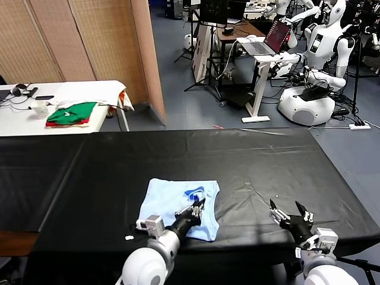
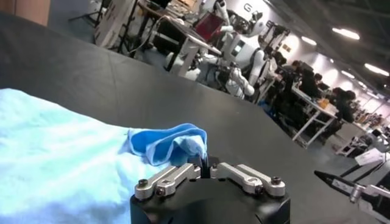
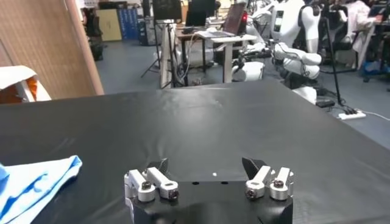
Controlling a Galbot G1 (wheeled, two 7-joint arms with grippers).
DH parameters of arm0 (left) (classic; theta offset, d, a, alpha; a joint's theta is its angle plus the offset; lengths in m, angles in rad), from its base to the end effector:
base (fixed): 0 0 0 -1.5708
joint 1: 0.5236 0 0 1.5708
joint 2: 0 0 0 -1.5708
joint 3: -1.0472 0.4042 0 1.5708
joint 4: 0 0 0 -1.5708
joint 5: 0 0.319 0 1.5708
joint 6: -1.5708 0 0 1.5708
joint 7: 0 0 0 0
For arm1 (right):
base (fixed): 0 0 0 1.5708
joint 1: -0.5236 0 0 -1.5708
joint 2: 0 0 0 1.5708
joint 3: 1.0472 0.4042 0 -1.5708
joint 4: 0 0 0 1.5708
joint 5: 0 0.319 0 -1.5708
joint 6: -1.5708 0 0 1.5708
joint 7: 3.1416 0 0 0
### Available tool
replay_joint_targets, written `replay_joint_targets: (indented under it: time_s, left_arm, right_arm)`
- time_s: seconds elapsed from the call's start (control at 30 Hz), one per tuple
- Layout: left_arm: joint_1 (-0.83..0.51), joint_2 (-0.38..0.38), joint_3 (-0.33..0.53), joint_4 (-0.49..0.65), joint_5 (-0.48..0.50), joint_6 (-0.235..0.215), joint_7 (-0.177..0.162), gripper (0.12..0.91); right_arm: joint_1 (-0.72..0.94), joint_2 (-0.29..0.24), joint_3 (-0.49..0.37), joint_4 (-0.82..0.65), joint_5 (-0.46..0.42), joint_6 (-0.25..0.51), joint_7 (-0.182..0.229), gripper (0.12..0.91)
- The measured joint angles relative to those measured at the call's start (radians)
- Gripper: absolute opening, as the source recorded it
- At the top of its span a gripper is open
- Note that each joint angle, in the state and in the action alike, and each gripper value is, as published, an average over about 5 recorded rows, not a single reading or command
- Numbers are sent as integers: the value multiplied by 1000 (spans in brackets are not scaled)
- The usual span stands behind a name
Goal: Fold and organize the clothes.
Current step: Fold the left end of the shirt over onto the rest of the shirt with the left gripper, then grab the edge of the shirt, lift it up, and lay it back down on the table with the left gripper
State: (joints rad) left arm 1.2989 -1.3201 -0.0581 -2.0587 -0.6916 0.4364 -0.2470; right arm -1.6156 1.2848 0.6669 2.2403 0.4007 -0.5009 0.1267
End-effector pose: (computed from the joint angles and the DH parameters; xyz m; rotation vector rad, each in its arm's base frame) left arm 0.1746 -0.0594 -0.3320 -0.5948 -2.5448 0.5619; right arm 0.1076 -0.0924 -0.2915 -0.0462 -2.7451 -0.0551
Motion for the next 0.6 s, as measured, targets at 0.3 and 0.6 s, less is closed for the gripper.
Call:
replay_joint_targets:
  time_s: [0.3,0.6]
  left_arm:
    - [-16,-19,9,-3,-16,-11,18,876]
    - [-73,95,-94,-42,81,-39,69,907]
  right_arm:
    - [2,-68,-81,14,8,9,-48,907]
    - [87,-151,-247,-11,-25,30,-124,907]
